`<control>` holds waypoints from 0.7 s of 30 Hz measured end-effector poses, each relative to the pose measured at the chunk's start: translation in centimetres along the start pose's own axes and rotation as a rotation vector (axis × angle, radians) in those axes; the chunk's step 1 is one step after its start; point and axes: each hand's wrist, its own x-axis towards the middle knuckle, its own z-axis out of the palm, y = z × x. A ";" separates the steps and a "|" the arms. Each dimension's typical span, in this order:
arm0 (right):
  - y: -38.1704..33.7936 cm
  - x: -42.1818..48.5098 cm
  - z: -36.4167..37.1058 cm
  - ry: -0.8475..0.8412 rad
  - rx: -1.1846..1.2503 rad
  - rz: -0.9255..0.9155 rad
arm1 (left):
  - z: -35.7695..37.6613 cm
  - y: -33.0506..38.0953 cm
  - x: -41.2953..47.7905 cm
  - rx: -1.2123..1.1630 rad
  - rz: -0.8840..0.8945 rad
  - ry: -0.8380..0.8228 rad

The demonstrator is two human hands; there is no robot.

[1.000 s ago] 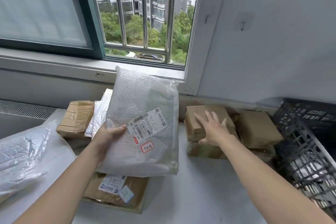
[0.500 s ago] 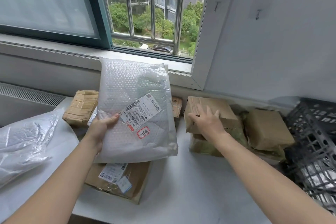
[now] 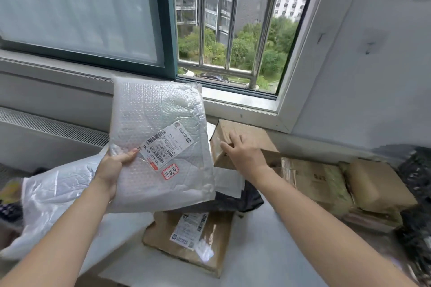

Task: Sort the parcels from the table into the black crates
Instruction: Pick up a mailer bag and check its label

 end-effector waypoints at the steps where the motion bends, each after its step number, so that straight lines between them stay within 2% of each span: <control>1: -1.0 0.6 0.4 -0.023 0.015 0.000 | -1.0 0.3 0.3 0.003 0.001 0.005; 7: -3.9 2.7 3.2 -0.114 0.105 0.016 | -5.3 0.9 1.4 -0.016 -0.027 0.025; 11: -3.7 2.6 3.9 -0.142 0.427 0.207 | -7.0 1.2 1.9 -0.067 -0.070 -0.005; 14: -3.0 2.4 3.7 -0.204 0.560 0.253 | -7.4 1.6 1.9 -0.118 -0.073 -0.040; 16: -2.4 2.2 3.4 -0.284 0.554 0.302 | -7.3 1.8 1.8 -0.139 -0.057 -0.075; 19: -1.6 1.2 3.3 -0.418 0.454 0.478 | -6.8 2.1 1.3 -0.166 -0.064 -0.121; 21: -1.2 0.3 3.4 -0.430 0.533 0.542 | -6.2 2.0 1.1 -0.158 -0.051 -0.155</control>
